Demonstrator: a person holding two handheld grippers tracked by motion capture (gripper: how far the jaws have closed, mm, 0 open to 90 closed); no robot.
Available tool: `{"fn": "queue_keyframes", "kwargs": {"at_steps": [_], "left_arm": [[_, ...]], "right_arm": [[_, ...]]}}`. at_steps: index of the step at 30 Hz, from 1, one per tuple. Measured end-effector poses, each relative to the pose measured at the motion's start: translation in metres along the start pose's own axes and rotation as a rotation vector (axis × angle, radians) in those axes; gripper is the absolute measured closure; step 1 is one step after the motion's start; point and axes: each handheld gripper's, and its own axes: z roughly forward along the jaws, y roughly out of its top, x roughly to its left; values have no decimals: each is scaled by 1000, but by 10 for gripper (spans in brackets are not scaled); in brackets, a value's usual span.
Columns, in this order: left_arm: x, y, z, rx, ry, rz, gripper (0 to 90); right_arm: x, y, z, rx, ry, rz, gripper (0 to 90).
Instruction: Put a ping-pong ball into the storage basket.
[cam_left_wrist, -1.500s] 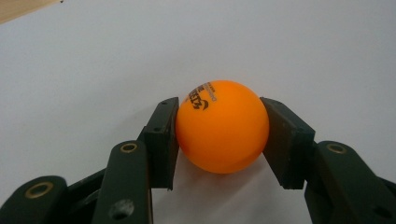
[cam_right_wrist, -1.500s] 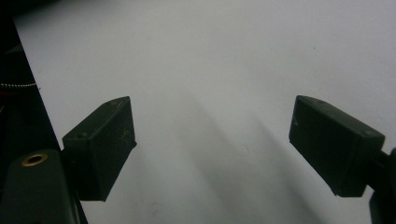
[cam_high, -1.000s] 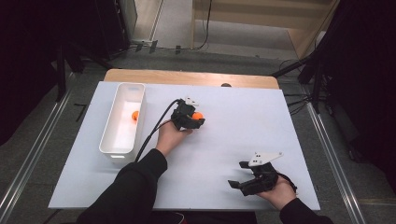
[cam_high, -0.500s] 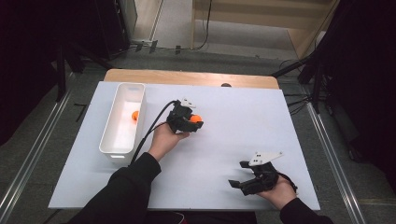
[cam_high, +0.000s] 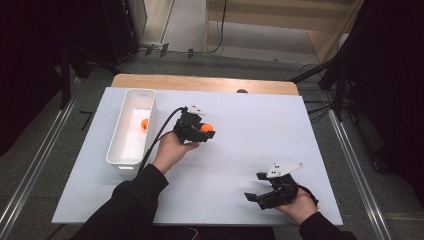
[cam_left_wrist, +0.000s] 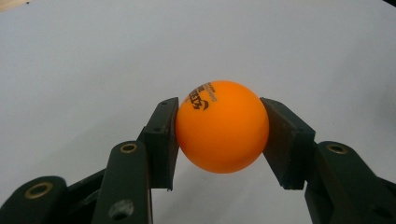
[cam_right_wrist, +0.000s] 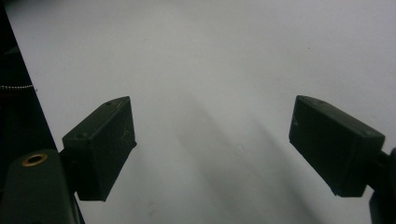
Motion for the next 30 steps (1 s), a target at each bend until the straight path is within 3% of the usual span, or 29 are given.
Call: {"fn": "queue_keyframes", "kwargs": {"at_steps": [2, 7, 27, 30], "left_arm": [[-1, 1, -1, 1, -8, -14, 506], [-4, 3, -4, 28, -12, -5, 506], [-4, 9, -23, 38, -15, 5, 505], [-4, 11, -26, 35, -40, -7, 505]], "right_arm": [[0, 0, 0, 0, 1, 3, 131], [0, 0, 0, -1, 1, 2, 131], [0, 0, -1, -2, -2, -6, 131], [0, 0, -1, -3, 0, -5, 131]]}}
